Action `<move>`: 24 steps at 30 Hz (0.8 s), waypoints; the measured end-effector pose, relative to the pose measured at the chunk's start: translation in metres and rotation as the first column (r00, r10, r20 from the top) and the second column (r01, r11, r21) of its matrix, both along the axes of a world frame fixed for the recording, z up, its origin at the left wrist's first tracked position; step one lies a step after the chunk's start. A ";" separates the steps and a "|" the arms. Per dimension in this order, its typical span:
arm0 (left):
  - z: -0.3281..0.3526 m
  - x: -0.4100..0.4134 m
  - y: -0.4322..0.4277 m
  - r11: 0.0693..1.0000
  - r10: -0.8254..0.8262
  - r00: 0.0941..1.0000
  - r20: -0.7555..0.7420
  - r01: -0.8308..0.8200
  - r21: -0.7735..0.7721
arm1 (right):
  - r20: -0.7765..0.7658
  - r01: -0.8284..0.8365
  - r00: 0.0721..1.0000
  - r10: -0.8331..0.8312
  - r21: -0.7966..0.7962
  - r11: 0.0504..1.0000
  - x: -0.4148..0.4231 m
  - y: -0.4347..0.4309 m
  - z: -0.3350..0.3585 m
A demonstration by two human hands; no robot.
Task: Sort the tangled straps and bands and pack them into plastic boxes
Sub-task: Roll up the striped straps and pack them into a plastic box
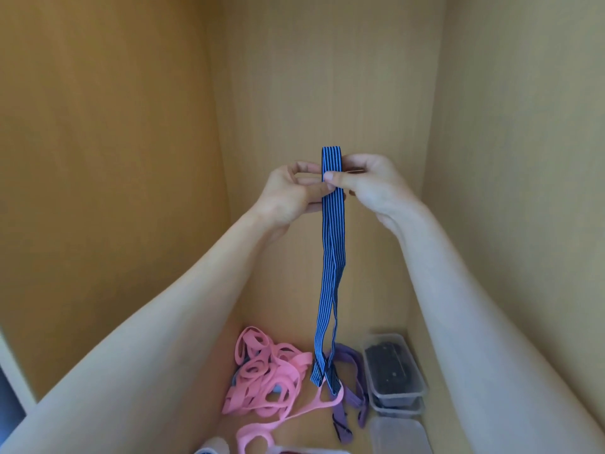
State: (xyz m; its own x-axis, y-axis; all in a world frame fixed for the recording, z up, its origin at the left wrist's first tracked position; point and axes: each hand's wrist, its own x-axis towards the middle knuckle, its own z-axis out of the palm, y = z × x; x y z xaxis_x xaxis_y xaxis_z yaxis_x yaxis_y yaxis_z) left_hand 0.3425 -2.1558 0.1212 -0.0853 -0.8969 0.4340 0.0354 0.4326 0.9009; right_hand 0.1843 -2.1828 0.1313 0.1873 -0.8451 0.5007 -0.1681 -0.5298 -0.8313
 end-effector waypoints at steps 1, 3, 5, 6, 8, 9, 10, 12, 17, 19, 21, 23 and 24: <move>-0.002 0.001 -0.001 1.000 -0.011 1.000 -0.023 0.011 0.013 | 0.029 0.019 0.999 -0.018 -0.022 1.000 0.003 0.000 0.001; -0.012 0.006 -0.002 0.996 -0.067 0.997 -0.023 0.068 0.049 | 0.064 0.054 0.997 -0.052 -0.043 0.998 0.008 -0.001 0.006; -0.032 0.010 0.000 0.985 -0.145 0.988 0.046 0.140 0.103 | 0.081 0.064 0.995 -0.060 -0.040 0.997 0.011 -0.001 0.011; -0.044 0.012 0.001 0.976 -0.183 0.981 0.070 0.172 0.135 | 0.093 0.055 0.994 -0.051 -0.037 0.998 0.012 0.000 0.014; -0.068 0.013 0.002 0.954 -0.245 0.966 0.085 0.225 0.199 | 0.115 0.042 0.993 -0.038 -0.028 0.999 0.013 0.000 0.018; -0.079 0.013 0.003 0.946 -0.262 0.960 0.098 0.235 0.222 | 0.121 0.040 0.992 -0.037 -0.025 0.999 0.014 0.000 0.021; -0.088 0.012 0.003 0.942 -0.268 0.956 0.121 0.233 0.243 | 0.123 0.039 0.992 -0.036 -0.024 0.999 0.014 0.000 0.022; -0.103 0.011 0.004 0.941 -0.267 0.945 0.191 0.212 0.265 | 0.126 0.041 0.991 -0.037 -0.023 0.999 0.016 0.000 0.024; -0.127 0.006 0.003 0.937 -0.251 0.942 0.221 0.180 0.300 | 0.138 0.073 0.988 -0.068 -0.033 0.997 0.017 -0.001 0.032; -0.131 0.005 0.002 0.929 -0.253 0.946 0.204 0.178 0.324 | 0.150 0.087 0.985 -0.081 -0.035 0.996 0.017 -0.001 0.036; -0.133 0.005 0.000 0.927 -0.238 0.951 0.199 0.161 0.339 | 0.153 0.108 0.983 -0.101 -0.040 0.993 0.018 -0.002 0.041; -0.136 0.005 -0.002 0.928 -0.227 0.954 0.194 0.151 0.339 | 0.152 0.128 0.981 -0.120 -0.044 0.991 0.020 -0.004 0.045; -0.137 0.004 -0.002 0.928 -0.223 0.955 0.197 0.146 0.342 | 0.155 0.136 0.980 -0.128 -0.043 0.990 0.021 -0.005 0.046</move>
State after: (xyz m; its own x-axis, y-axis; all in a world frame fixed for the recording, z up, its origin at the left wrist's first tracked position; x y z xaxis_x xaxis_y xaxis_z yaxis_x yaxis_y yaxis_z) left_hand 0.3463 -2.1581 -0.0156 -0.3253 -0.9426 0.0755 -0.1364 0.1258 0.9826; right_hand 0.2049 -2.1878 0.1775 -0.0054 -0.8289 0.5594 -0.1134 -0.5553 -0.8239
